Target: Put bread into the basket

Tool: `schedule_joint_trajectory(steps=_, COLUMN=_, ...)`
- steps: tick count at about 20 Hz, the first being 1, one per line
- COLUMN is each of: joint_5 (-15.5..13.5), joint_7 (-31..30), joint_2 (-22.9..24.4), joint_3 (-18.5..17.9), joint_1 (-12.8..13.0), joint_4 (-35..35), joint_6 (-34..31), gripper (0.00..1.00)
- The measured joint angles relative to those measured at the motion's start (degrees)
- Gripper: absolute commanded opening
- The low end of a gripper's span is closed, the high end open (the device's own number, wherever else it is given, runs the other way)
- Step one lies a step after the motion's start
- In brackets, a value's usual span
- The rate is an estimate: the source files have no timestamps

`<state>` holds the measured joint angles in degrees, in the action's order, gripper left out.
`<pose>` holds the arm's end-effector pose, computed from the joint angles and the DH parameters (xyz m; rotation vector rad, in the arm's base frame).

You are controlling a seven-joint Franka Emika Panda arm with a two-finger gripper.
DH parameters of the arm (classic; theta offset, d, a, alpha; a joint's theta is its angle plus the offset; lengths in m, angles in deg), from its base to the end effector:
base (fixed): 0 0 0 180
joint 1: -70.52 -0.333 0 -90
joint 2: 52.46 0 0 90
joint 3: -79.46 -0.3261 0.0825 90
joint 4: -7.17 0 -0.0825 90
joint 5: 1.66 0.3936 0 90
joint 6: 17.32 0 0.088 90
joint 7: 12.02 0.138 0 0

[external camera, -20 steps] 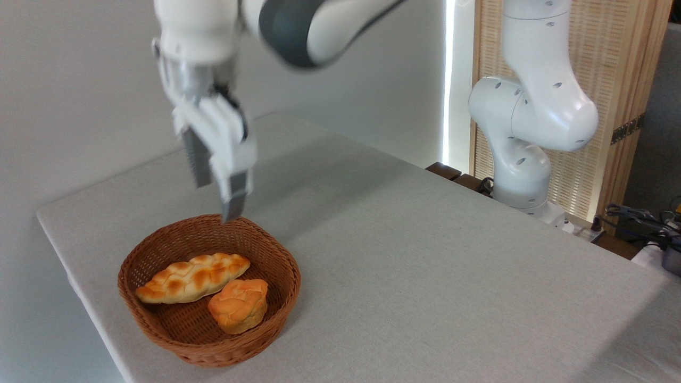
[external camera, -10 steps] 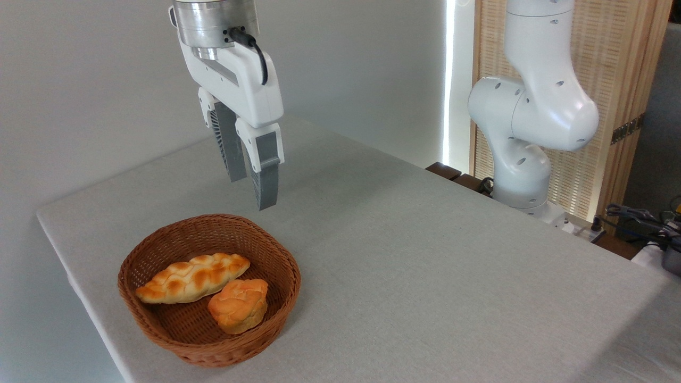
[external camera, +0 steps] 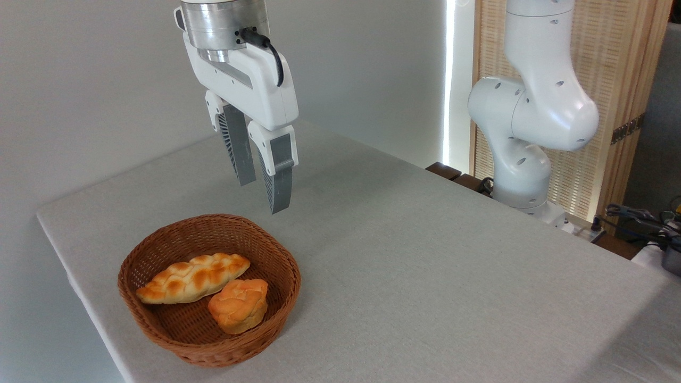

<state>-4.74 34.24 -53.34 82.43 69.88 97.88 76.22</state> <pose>0.5751 -0.0303 0.5946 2.8295 -1.2731 0.0806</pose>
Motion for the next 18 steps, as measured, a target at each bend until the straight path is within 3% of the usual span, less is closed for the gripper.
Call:
schedule_joint_trajectory(steps=7, joint_5=0.0, joint_7=-0.1, joint_2=0.0, joint_3=-3.1, joint_1=3.1, joint_4=0.0, joint_6=0.0, gripper=1.00)
schedule_joint_trajectory(steps=18, joint_5=0.0, joint_7=-0.7, joint_2=0.0, joint_3=-3.4, joint_1=3.4, joint_4=0.0, joint_6=0.0, gripper=1.00)
